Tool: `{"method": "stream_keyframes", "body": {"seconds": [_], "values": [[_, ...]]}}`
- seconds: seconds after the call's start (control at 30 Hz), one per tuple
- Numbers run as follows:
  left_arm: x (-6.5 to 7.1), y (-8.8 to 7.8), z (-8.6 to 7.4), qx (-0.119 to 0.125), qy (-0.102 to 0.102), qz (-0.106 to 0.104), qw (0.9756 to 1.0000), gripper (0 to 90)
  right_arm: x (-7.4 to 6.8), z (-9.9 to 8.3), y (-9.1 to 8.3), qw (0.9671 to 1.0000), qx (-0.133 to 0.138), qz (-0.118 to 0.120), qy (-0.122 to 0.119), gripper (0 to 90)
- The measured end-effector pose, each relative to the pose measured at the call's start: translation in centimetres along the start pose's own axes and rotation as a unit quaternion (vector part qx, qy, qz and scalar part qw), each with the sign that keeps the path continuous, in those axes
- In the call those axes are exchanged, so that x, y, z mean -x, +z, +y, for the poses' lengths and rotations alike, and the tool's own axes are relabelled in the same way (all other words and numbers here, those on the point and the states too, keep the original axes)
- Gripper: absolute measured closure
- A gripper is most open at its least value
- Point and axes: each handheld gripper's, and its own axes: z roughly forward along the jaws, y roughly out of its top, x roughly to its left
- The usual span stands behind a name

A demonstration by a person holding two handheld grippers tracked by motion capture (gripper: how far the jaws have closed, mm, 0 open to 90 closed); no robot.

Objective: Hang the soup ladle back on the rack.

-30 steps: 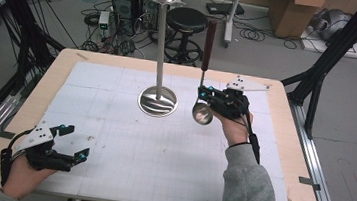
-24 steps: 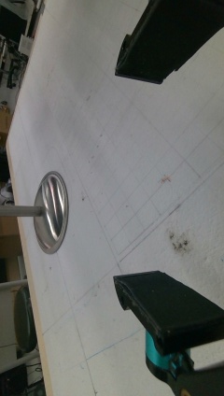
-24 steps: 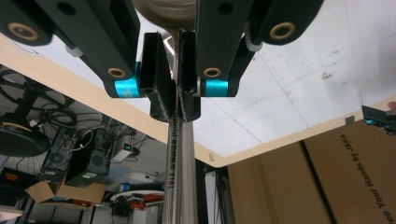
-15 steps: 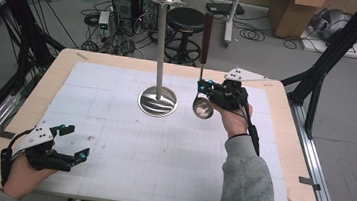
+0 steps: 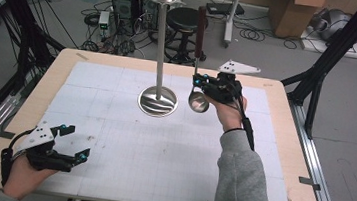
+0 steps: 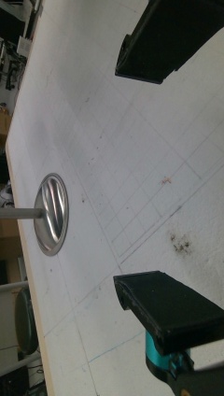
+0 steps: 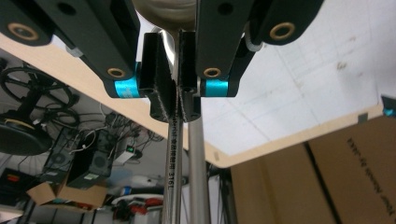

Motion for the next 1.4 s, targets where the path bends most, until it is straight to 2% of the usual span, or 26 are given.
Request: {"method": "stream_keyframes", "body": {"seconds": [0.07,0.13,0.3,0.4,0.53,0.8,0.97,1.4], "values": [[0.0,0.1,0.0,-0.002,0.0,-0.001,1.0,3.1,0.2,0.2,0.0,1.0,0.005,-0.003,0.002,84.1],[0.1,0.2,0.0,-0.003,0.0,-0.003,1.0,3.1,0.2,0.4,0.0,1.0,-0.002,-0.006,-0.002,84.1],[0.1,0.2,0.0,-0.003,0.0,-0.003,1.0,3.1,0.3,1.1,0.2,1.0,0.005,-0.002,-0.004,84.1],[0.1,0.2,0.0,-0.002,-0.001,-0.004,1.0,3.1,0.2,1.3,0.6,0.9999,-0.005,-0.004,-0.008,84.1],[0.1,0.2,0.0,-0.004,0.007,0.0,1.0,3.1,0.0,1.5,1.1,1.0,-0.006,-0.001,-0.008,84.1],[0.2,0.1,0.1,-0.003,0.007,-0.002,1.0,3.1,-0.5,2.0,2.4,0.9998,-0.013,0.006,-0.015,84.0],[0.2,0.1,0.0,-0.003,0.006,-0.002,1.0,3.1,-0.6,2.0,2.9,0.9999,-0.005,0.003,-0.009,84.0],[0.1,0.2,0.0,-0.007,0.007,-0.001,1.0,3.1,-0.1,1.8,3.0,0.9999,-0.011,0.001,-0.003,84.1]]}}
